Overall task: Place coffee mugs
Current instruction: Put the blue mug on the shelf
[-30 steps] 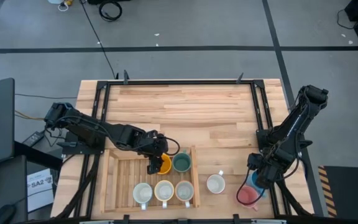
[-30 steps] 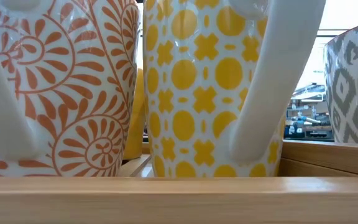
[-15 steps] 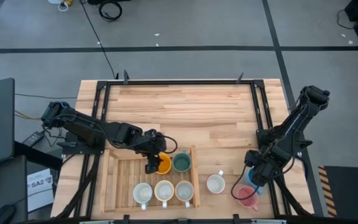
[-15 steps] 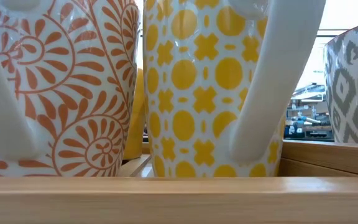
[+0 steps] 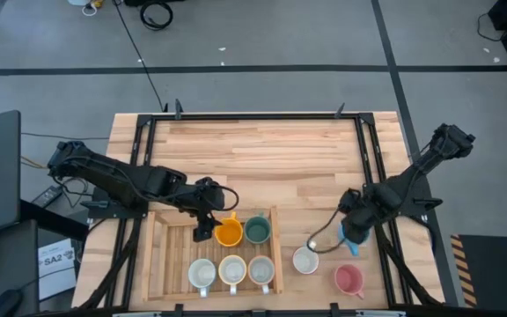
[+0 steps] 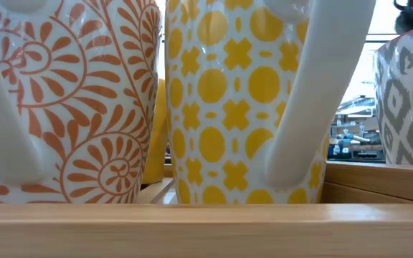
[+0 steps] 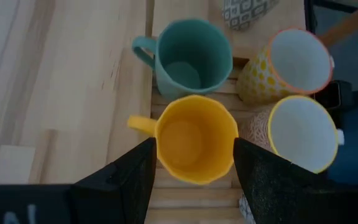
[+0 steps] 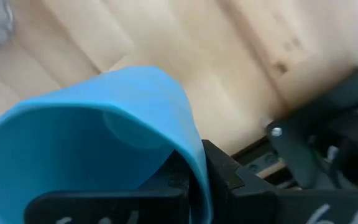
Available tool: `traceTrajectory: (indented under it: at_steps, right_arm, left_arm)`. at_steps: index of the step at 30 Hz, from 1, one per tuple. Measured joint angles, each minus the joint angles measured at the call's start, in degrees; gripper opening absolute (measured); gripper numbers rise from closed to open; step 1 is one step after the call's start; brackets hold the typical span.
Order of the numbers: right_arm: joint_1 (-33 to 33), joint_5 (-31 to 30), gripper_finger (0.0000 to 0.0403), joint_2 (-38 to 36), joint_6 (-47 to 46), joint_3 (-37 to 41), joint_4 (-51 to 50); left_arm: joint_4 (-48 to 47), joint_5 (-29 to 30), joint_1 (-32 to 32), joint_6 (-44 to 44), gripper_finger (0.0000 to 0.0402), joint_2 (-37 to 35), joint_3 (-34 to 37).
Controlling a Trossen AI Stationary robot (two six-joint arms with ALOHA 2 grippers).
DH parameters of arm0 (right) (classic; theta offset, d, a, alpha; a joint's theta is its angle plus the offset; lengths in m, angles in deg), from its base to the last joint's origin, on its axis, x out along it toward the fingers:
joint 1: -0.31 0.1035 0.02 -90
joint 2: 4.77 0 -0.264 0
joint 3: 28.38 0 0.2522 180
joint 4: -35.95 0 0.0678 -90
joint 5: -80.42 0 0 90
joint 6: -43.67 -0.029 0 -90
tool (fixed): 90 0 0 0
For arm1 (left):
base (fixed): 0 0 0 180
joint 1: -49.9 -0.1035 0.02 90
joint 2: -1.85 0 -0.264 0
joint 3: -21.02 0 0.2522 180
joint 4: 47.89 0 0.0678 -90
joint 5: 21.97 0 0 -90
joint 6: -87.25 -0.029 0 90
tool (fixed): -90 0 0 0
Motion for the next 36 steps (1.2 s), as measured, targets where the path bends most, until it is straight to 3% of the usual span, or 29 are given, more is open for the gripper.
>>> traceTrajectory:
  at_steps: [12,22,29,36]
  right_arm:
    - [-20.3,-9.6,0.0025,0.0,11.5,-10.6,-2.5]
    - [-37.5,-12.3,0.0025,2.8,27.8,-17.2,9.5]
    - [-45.3,-7.8,0.0025,13.4,39.6,-24.0,17.2]
    - [-49.4,-6.5,0.0026,29.1,49.0,-37.1,18.4]
  left_arm:
    - [-7.0,0.5,-0.2,-3.8,0.0222,-5.0,0.0]
    - [-10.1,2.6,-1.0,-11.1,0.0222,-6.6,0.0]
    - [-12.9,2.6,-5.3,-17.8,0.0222,-6.6,0.0]
    - [-16.4,2.6,-12.2,-23.3,0.0222,-6.6,0.0]
